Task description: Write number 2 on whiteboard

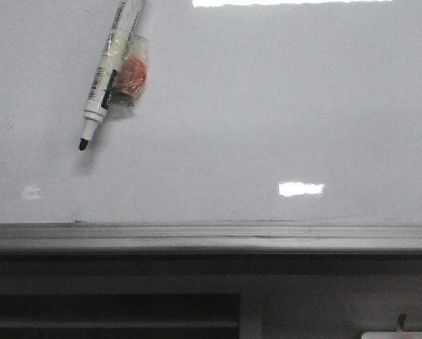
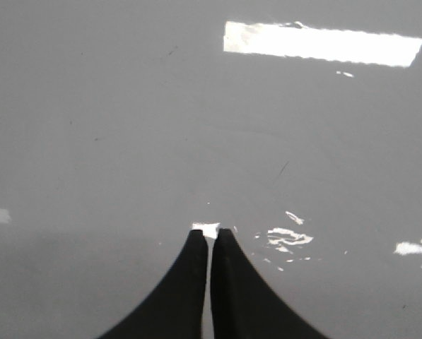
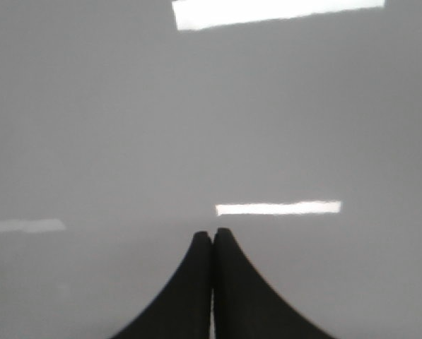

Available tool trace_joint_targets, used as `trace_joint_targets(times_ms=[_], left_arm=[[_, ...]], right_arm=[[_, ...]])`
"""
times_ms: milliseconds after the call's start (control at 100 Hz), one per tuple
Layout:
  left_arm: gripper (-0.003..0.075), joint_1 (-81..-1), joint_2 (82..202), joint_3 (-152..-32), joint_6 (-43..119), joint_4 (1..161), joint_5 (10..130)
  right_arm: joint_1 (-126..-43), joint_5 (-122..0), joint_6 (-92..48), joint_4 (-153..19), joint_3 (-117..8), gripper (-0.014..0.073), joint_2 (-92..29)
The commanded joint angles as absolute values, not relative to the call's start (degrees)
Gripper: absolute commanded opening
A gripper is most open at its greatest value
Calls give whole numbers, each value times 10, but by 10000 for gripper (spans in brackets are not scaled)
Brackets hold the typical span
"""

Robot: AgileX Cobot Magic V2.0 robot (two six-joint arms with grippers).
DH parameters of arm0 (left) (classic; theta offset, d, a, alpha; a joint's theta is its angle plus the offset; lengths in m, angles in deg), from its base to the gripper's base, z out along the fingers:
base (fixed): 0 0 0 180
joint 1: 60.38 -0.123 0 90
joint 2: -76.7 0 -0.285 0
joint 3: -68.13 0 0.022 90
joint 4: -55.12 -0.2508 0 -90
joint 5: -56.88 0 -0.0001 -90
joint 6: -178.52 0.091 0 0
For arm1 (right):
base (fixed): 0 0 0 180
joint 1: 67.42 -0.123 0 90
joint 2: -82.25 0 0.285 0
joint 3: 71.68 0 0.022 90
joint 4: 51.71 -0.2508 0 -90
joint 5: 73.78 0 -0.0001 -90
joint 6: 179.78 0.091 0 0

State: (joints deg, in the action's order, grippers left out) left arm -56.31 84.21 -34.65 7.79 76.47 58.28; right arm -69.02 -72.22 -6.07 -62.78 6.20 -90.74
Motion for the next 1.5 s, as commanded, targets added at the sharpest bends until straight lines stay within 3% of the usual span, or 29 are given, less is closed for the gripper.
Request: trace_joint_targets(times_ms=[0,240,390,590,870,980,1090,1170,1230,1490], left_arm=[[-20,-559,827,-339,74,843,526],[-20,-559,827,-354,74,1004,516],[-20,-559,841,-406,76,996,578],[-20,-559,941,-526,92,903,743],[-15,-440,1052,-592,174,911,753],[73,-396,1089,-596,179,923,749],[304,-351,1128,-596,180,937,720],[426,-326,1154,-596,181,937,688],[445,-302,1171,-596,183,937,663],[397,-204,1277,-616,203,921,579]], right_arm=[[-688,-780,-59,-700,76,-68,-914],[-688,-790,-59,-846,63,-66,-914],[-688,-706,-59,-815,0,-64,-898],[-688,-540,-59,-731,-112,-62,-778],[-746,-513,-76,-720,-173,-58,-667],[-769,-513,-76,-722,-173,43,-660],[-788,-523,-76,-722,-173,267,-660],[-794,-531,-76,-725,-173,373,-660],[-795,-531,-76,-730,-173,391,-660],[-795,-541,-76,-742,-173,391,-660]])
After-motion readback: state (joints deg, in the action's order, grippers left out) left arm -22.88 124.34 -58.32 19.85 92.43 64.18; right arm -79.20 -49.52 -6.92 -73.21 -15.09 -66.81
